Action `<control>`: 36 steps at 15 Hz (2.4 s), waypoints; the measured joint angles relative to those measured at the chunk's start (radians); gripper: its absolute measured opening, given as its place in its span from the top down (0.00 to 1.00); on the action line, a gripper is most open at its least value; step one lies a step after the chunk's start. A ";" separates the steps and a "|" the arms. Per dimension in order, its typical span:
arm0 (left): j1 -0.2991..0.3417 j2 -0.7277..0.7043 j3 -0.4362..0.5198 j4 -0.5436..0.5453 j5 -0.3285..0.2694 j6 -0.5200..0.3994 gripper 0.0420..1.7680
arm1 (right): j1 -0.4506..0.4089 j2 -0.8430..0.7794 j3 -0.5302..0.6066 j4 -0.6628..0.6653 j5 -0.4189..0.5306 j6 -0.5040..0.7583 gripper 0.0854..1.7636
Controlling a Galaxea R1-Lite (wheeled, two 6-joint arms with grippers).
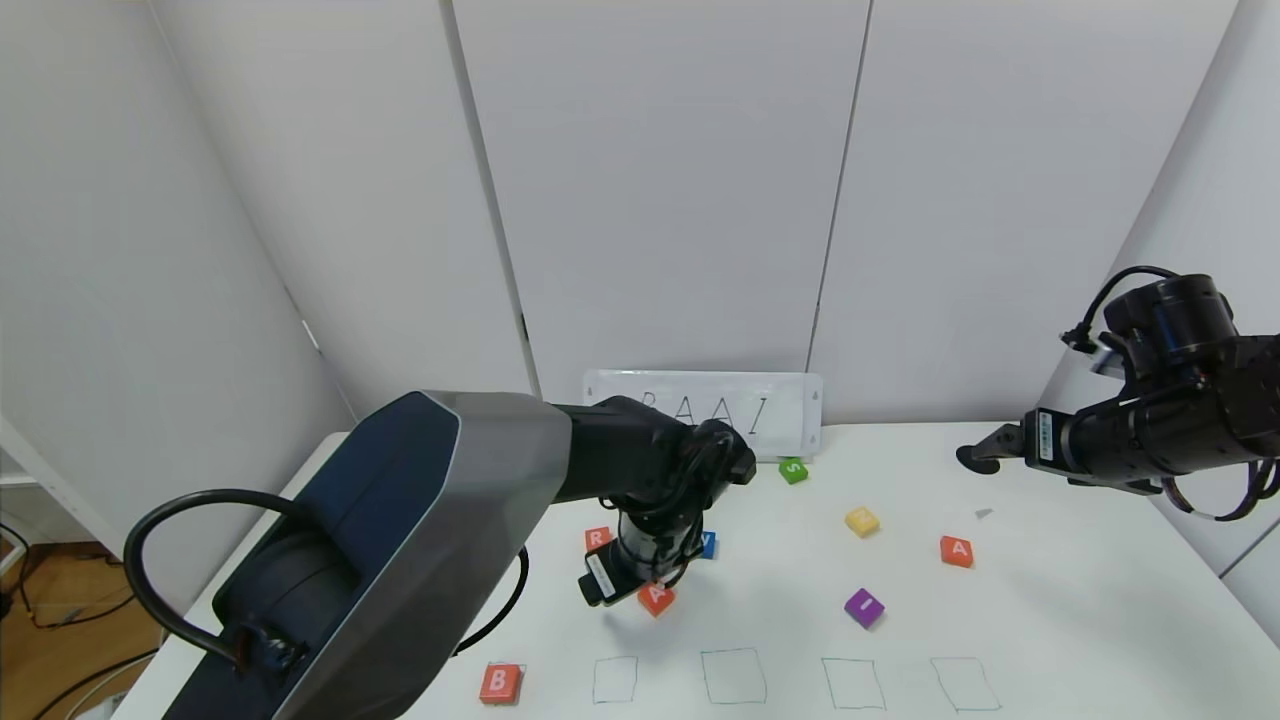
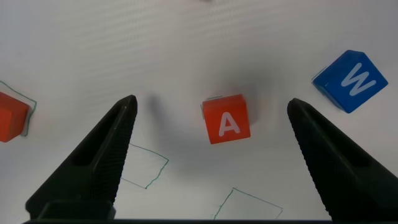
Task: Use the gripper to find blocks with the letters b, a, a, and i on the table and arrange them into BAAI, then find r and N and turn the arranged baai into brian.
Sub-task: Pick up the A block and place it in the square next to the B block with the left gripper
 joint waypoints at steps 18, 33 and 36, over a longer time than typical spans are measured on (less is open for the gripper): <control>0.005 0.039 0.010 0.007 -0.052 -0.013 0.03 | 0.000 0.012 -0.003 0.000 0.000 0.000 0.03; -0.003 0.042 0.010 0.021 -0.054 -0.011 0.73 | -0.002 0.013 -0.005 0.000 0.000 0.000 0.03; -0.004 0.042 0.010 0.022 -0.055 -0.010 0.73 | -0.002 0.013 -0.005 0.000 -0.001 0.000 0.03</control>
